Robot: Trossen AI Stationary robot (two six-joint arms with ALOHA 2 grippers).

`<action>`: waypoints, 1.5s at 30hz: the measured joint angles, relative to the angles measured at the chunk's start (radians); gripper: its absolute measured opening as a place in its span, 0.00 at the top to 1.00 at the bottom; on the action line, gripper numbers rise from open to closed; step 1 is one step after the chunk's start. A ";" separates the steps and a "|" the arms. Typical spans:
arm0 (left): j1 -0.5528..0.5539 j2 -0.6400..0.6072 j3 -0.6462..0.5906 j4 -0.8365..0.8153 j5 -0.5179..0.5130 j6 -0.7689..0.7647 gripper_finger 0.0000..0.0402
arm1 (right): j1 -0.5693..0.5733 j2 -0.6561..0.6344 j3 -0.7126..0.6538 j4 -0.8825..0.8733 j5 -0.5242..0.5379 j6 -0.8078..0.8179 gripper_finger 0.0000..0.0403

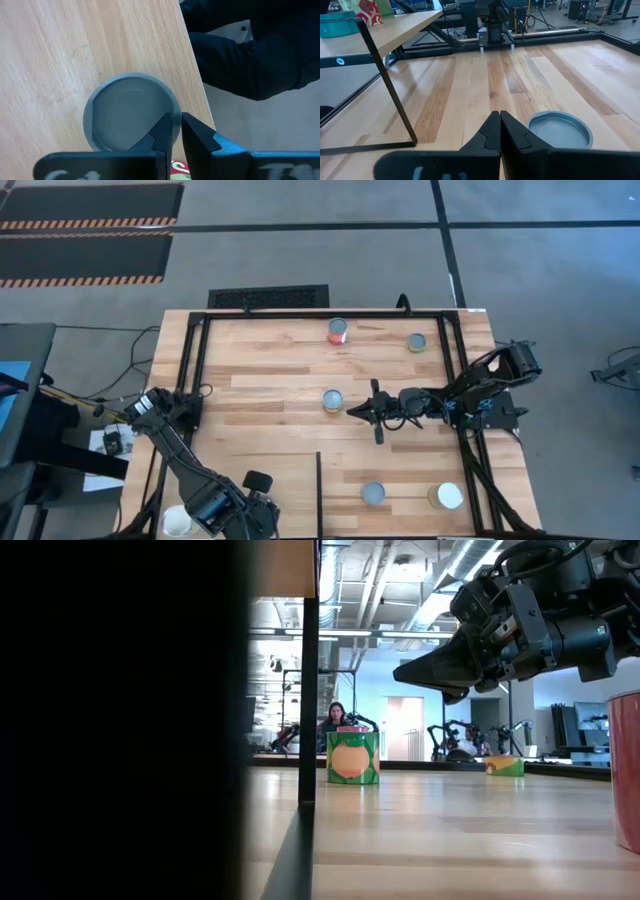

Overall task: Pick and place cans onto a shelf
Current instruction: Put the canned tuna on the shelf, then put the canned diced tomatoes on the shelf

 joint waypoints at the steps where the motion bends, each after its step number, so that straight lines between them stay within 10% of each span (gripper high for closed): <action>1: 0.000 0.000 0.000 0.000 -0.005 0.000 0.93 | 0.000 0.000 0.000 0.000 0.000 0.000 0.97; 16: 0.040 -0.087 0.000 0.133 -0.226 0.213 0.92 | -0.001 -0.001 0.000 0.050 -0.006 -0.086 0.98; 27: 0.239 -0.106 -0.073 0.409 -0.032 0.575 1.00 | -0.043 -0.001 0.000 0.071 -0.115 -0.104 0.99; 45: 0.585 -0.639 -0.826 0.986 0.076 0.710 1.00 | -0.264 0.000 0.033 -0.056 -0.214 -0.174 0.99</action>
